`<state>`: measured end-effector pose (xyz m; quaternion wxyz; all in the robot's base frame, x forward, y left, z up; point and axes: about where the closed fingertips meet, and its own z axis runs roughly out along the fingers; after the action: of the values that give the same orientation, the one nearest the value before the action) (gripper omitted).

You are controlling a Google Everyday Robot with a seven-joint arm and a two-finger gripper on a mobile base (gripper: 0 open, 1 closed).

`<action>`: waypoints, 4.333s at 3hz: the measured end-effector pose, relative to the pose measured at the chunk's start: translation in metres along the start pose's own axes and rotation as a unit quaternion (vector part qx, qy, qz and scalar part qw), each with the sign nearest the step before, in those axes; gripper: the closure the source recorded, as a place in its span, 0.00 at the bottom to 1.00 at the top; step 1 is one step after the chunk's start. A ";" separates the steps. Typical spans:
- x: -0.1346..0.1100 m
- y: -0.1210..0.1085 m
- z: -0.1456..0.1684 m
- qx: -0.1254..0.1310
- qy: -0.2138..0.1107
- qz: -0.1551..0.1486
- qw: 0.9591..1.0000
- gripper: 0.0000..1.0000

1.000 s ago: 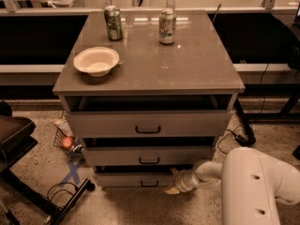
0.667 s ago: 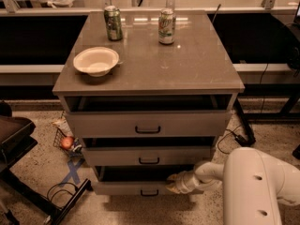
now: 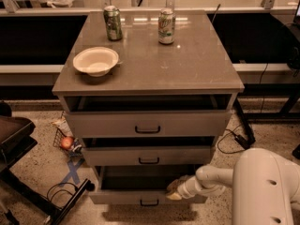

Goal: Open bottom drawer

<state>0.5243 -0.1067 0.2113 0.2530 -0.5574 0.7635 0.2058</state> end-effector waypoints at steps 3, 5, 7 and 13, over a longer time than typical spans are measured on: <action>-0.019 0.045 -0.088 0.016 0.146 -0.048 0.988 1.00; -0.003 0.097 -0.094 -0.028 0.168 -0.049 0.984 0.48; -0.003 0.097 -0.090 -0.026 0.164 -0.054 0.985 0.02; 0.031 0.064 0.006 -0.029 0.158 -0.041 0.986 0.14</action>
Offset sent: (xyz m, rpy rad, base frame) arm -0.1297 -0.0428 0.0898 -0.3959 0.0984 0.0758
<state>0.4562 -0.1079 0.1897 0.1208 -0.6207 0.7642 0.1269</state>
